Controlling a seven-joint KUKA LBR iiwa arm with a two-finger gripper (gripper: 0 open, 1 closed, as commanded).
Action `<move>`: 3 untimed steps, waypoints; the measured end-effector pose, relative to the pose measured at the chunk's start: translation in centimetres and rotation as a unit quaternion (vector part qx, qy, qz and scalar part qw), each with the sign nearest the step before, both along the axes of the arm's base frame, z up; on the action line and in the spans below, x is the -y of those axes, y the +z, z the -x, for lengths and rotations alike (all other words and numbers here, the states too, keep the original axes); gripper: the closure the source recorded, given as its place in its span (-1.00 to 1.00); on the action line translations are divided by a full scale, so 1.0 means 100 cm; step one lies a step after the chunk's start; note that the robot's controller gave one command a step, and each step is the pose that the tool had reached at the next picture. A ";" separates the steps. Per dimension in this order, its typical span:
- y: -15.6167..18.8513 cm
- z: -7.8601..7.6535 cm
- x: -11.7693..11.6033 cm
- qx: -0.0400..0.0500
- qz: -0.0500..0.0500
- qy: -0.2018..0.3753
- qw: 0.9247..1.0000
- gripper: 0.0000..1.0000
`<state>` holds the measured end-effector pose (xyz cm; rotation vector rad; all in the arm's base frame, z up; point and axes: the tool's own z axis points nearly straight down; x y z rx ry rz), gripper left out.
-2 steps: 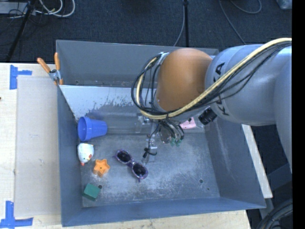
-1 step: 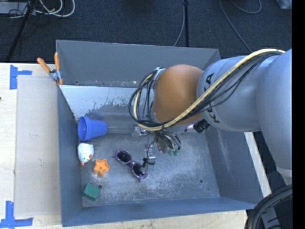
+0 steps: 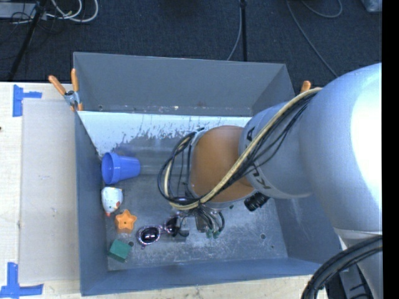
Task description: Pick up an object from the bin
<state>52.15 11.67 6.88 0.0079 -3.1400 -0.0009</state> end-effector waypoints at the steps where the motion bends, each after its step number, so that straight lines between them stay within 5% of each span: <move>1: 0.000 0.000 0.000 0.000 0.000 0.000 1.000 1.00; 2: 0.129 -0.002 0.006 0.000 0.000 0.002 1.000 1.00; 3: 0.129 -0.002 0.006 -0.001 0.000 0.002 1.000 1.00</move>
Offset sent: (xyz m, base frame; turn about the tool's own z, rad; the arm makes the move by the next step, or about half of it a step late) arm 0.0018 -0.0068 0.1299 -0.0069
